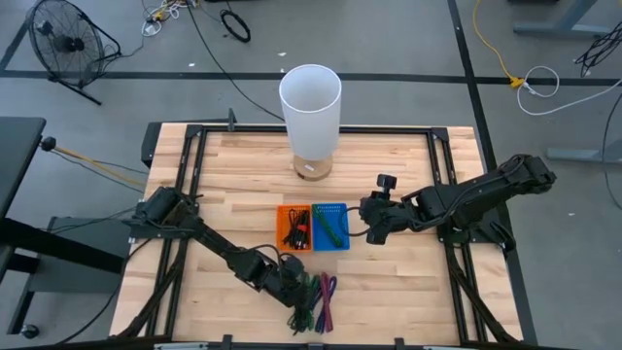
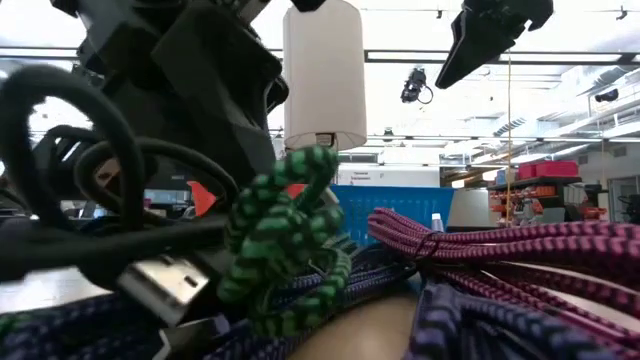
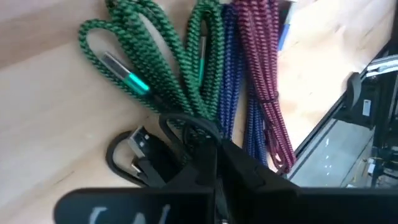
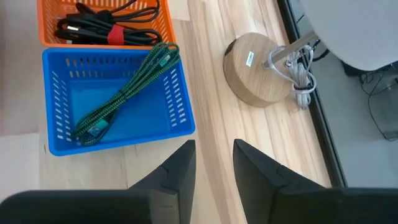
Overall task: Pick & Place USB Port
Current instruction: Put the black USB cable into the orange bin
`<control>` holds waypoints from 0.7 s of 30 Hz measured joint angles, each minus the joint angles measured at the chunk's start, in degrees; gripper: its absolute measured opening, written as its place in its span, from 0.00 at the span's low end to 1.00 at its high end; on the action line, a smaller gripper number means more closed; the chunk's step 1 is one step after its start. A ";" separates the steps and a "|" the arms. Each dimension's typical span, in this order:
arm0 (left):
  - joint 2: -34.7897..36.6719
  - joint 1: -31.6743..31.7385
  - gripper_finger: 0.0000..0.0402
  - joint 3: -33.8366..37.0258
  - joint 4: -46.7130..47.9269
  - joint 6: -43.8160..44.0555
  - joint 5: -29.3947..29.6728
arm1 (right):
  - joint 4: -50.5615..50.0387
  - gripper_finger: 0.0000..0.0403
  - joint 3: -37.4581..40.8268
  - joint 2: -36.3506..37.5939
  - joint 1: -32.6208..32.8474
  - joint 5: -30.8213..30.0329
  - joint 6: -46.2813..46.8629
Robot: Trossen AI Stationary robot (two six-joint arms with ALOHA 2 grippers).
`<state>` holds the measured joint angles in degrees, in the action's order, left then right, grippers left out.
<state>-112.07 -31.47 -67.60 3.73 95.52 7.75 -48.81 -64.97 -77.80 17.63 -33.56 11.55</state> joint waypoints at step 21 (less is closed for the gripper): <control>1.11 2.55 0.01 -30.65 54.07 -21.24 6.62 | 0.30 0.27 0.02 0.00 0.00 0.13 1.46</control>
<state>-110.96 -28.91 -98.26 57.80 74.28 14.37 -48.51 -64.95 -77.80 17.63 -33.43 13.02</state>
